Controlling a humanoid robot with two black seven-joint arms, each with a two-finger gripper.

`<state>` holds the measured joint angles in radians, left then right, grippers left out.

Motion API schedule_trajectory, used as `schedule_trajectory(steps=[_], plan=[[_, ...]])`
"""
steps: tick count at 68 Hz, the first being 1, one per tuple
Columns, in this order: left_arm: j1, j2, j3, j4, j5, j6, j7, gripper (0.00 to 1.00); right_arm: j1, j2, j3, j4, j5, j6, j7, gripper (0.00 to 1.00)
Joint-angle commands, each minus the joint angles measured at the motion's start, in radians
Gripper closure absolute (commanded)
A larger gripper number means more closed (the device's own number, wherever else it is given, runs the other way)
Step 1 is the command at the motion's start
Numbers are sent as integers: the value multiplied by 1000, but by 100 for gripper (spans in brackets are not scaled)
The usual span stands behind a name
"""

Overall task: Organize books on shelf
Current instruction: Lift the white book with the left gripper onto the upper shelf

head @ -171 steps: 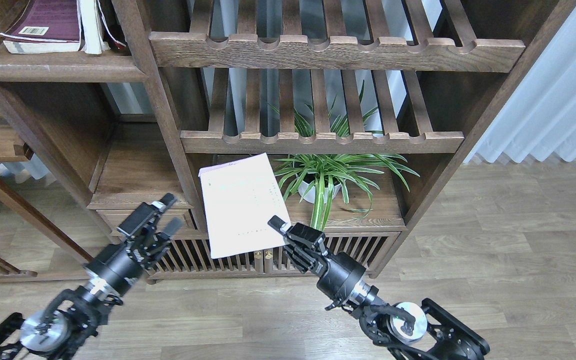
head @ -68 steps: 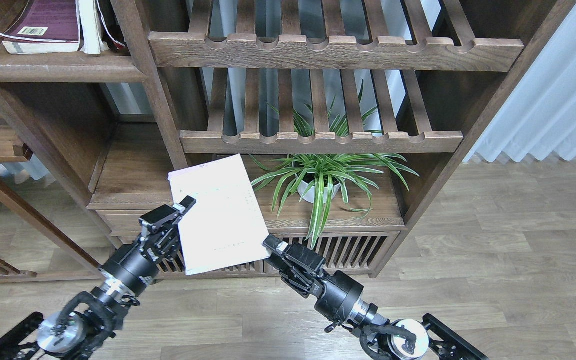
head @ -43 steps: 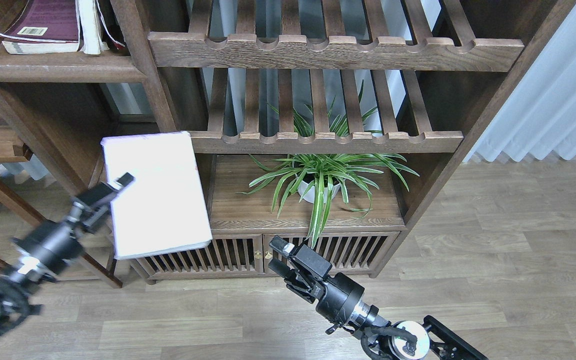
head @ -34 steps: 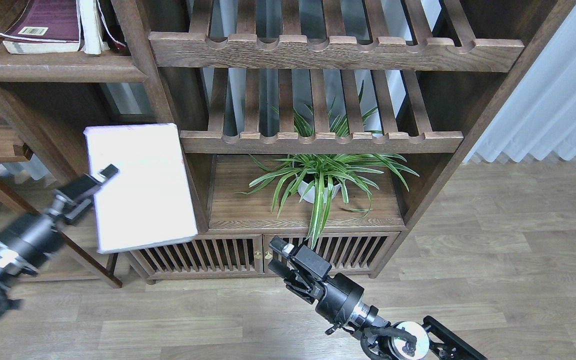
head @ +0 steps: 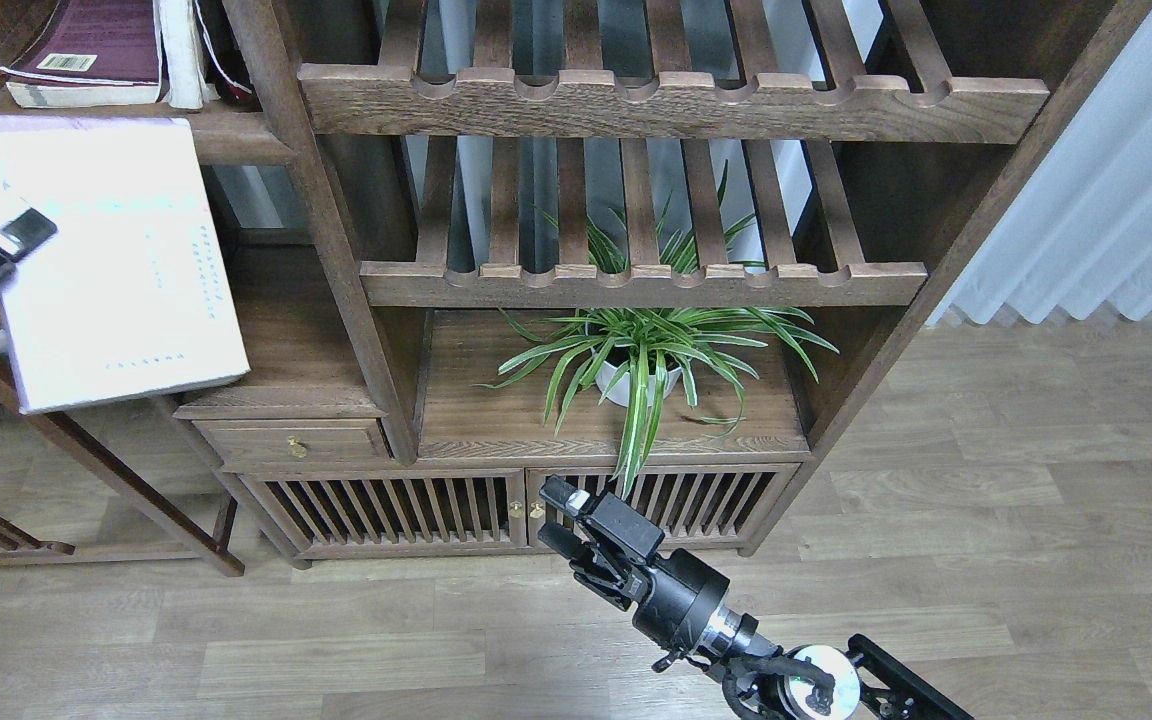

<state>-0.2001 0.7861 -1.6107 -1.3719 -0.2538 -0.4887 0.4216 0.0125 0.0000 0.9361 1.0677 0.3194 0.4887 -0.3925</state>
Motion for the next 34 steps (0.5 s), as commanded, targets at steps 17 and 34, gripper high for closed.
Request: schedule_trajectory(steps=[17,34], plan=[[-455,-5,3,281,369,0,12,94,-2,0,1,3,0,0,0,0],[-728,-27,205,427,481,0,16,94,-5,0,1,8,1,0,0,0]])
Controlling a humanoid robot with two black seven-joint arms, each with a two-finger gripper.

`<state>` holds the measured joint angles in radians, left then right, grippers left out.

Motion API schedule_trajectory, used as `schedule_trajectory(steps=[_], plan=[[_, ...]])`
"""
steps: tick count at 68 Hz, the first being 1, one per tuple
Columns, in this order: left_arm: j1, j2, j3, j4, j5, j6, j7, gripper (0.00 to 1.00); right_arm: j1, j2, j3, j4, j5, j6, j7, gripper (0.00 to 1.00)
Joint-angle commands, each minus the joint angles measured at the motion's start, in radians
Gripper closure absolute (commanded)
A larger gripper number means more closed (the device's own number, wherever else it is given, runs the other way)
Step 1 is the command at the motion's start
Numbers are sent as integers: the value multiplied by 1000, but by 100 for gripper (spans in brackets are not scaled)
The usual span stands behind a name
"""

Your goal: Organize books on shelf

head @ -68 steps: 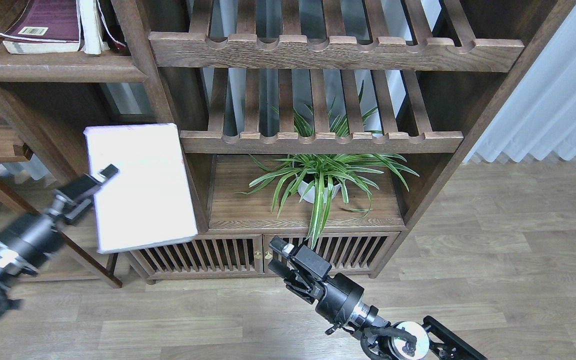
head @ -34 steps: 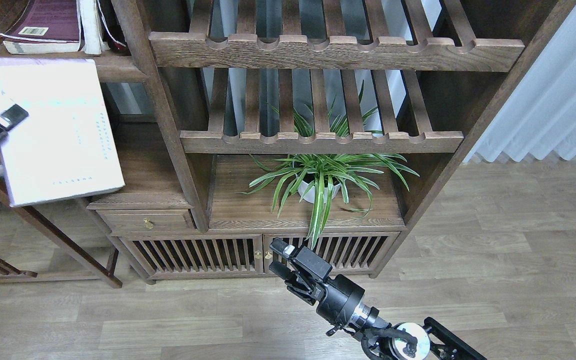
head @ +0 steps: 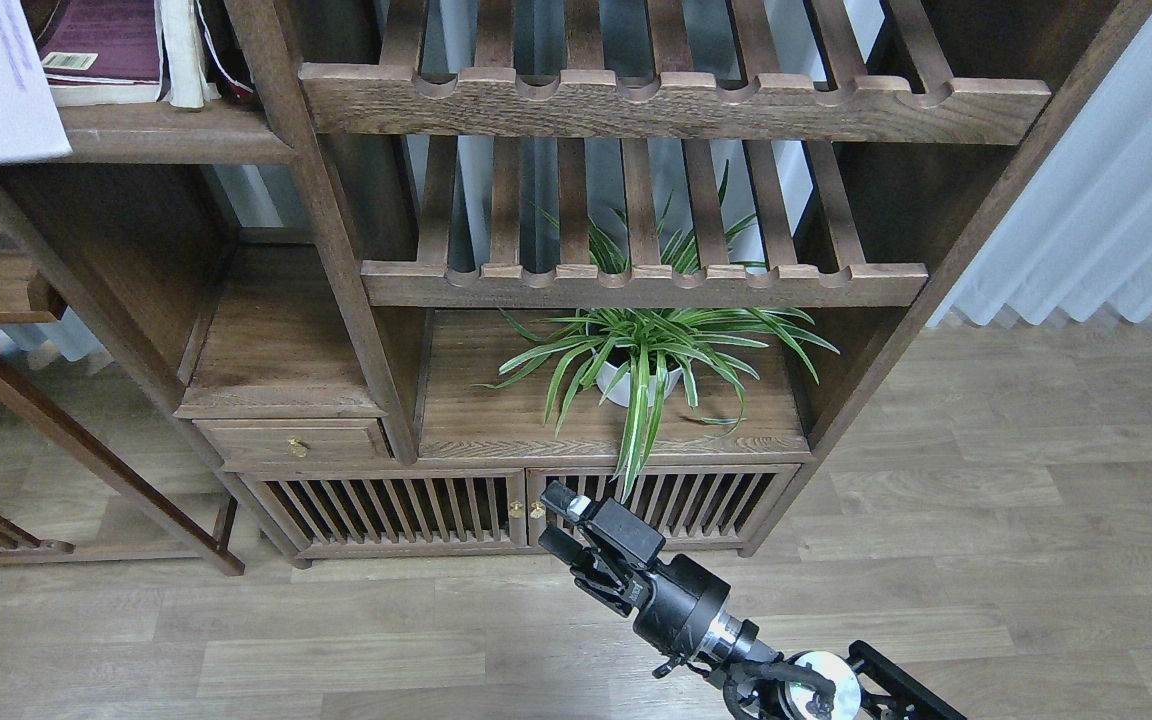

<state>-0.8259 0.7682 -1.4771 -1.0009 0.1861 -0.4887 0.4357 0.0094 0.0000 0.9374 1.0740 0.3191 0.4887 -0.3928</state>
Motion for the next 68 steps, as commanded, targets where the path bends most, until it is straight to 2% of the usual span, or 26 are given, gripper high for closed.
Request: schedule_trajectory(steps=[1,11,18,23,25,33,41,68], plan=[[-107,-9,76,62,44,0,1,94,-2,0,1,1,2,0,0,0],[-216,-44,162,123,81,0,9,94,-5,0,0,3,0,0,-1,0],[-321,-79,213,189,111,0,52,94,-5,0,-2,3,0,0,-1,0],[-401,-107,250,263,113,0,53,94,-5,0,-2,4,2,0,-1,0],[-469,-122,300,335,113,0,53,94,-5,0,1,6,2,0,0,0],[-550,-159,363,444,113,0,53,94,-12,0,12,6,2,0,-1,0],[-598,-184,392,522,113,0,53,94,-17,0,14,6,2,0,-1,0],[-622,-251,448,604,113,0,53,92,-20,0,15,7,2,0,-1,0]])
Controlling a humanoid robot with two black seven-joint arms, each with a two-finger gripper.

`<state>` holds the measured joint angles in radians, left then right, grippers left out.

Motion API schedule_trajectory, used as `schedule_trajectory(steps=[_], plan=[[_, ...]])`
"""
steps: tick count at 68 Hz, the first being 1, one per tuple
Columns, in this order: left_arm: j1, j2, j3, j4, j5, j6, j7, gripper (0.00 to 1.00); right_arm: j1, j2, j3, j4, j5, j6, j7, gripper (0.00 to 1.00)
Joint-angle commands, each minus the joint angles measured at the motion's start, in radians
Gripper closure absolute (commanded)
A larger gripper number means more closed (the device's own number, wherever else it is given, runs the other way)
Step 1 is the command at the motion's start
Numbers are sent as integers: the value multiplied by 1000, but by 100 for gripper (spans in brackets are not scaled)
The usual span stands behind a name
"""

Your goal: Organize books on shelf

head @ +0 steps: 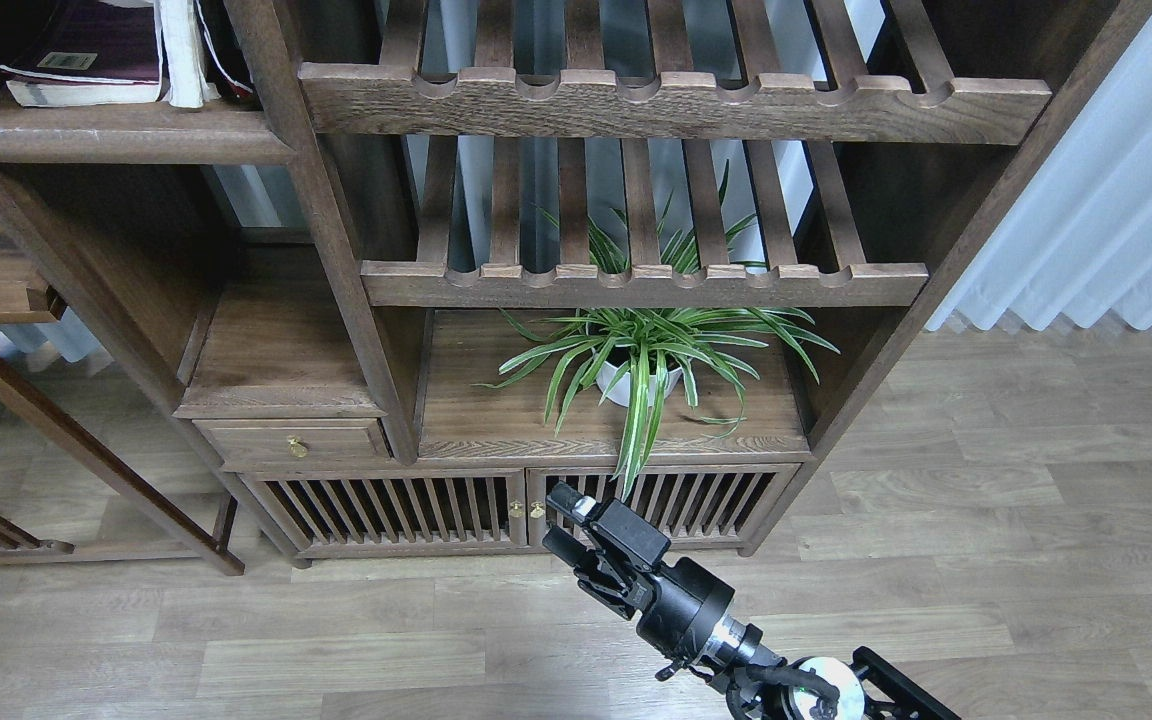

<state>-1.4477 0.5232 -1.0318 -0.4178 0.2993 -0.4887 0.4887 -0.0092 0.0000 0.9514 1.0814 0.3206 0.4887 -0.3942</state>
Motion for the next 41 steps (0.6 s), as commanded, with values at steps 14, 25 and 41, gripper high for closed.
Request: schedule_trajectory(steps=[14,25,41], plan=[[0,6,7,22,0,0,0,62,-2,0,0,0,0,0,0,0],[13,24,13,-1,-20,0,0,50,-2,0,1,2,0,0,1,0],[115,121,16,-148,-152,0,0,46,-2,0,3,0,0,0,3,0]])
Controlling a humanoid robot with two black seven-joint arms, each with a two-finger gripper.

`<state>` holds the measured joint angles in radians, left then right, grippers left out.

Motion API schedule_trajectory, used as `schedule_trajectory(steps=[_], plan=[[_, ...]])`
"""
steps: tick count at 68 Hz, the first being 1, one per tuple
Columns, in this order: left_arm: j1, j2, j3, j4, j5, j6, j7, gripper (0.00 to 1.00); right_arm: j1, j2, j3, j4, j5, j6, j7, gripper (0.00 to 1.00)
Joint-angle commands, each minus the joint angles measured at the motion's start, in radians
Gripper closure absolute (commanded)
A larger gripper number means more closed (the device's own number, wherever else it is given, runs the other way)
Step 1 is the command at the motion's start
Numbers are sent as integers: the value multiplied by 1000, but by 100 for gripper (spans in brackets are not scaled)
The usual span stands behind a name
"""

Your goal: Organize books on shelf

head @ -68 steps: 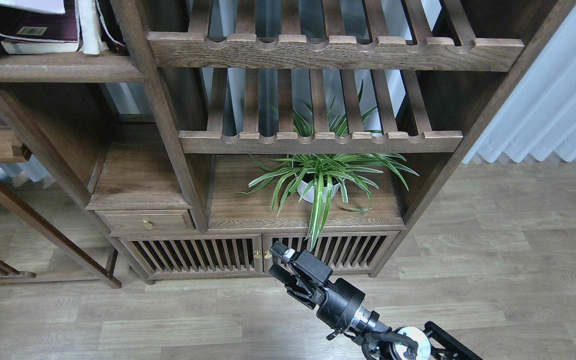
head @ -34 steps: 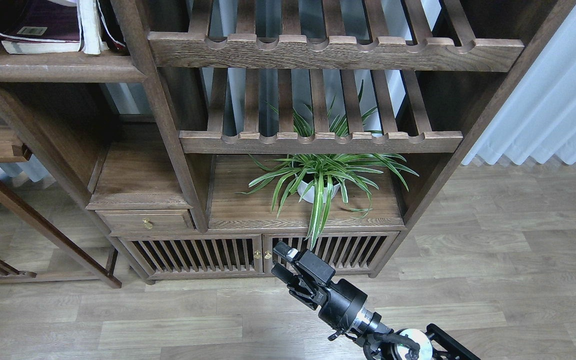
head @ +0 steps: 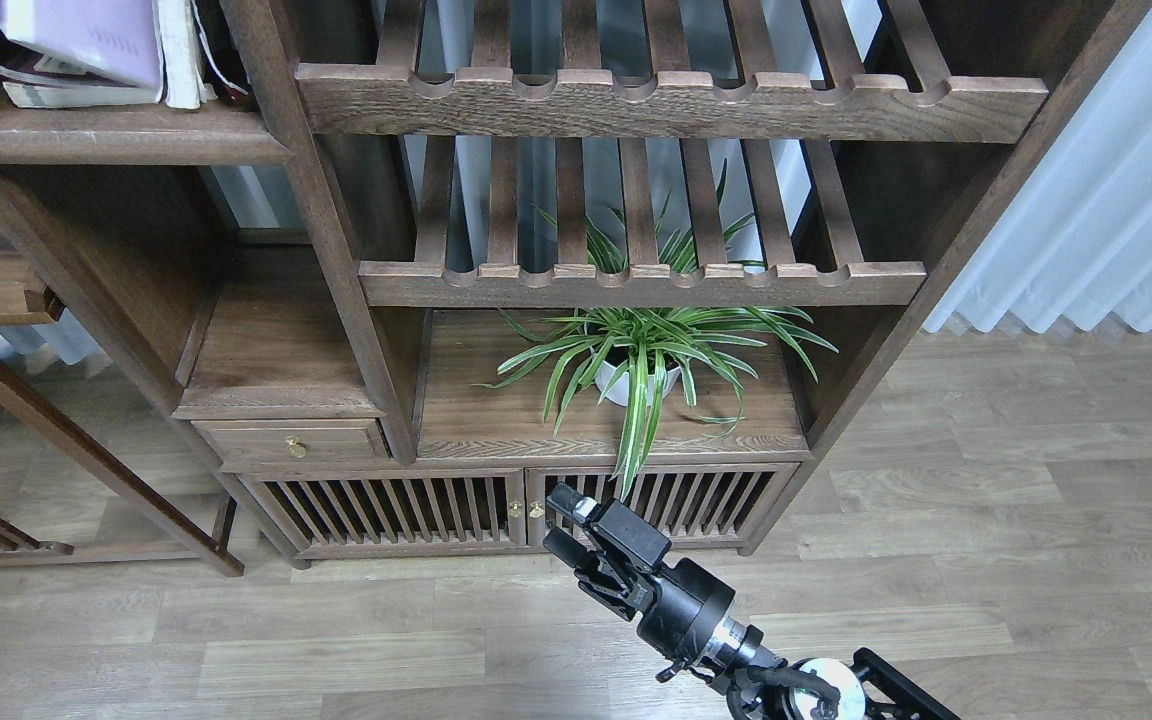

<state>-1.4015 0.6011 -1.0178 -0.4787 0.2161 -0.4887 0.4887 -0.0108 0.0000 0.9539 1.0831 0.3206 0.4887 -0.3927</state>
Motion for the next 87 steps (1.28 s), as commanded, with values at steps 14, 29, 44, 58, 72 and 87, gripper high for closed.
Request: schedule_trajectory(steps=[14,29,44,58,72,87], plan=[[280,169,-18,-345,-185,0,0,49,-3,0,26,-2,0,0,5,0],[487,250,-51,-564,-307,0,0,49,-1,0,75,20,2,0,32,0],[722,263,-171,-704,-324,0,0,49,11,0,114,40,2,0,37,0],[938,189,-215,-801,-324,0,0,49,58,0,121,58,-20,0,34,0],[1116,22,-234,-808,-322,0,0,49,115,0,129,58,-20,0,37,0],[1219,-133,-252,-813,-313,0,0,49,120,0,128,58,-18,0,38,0]])
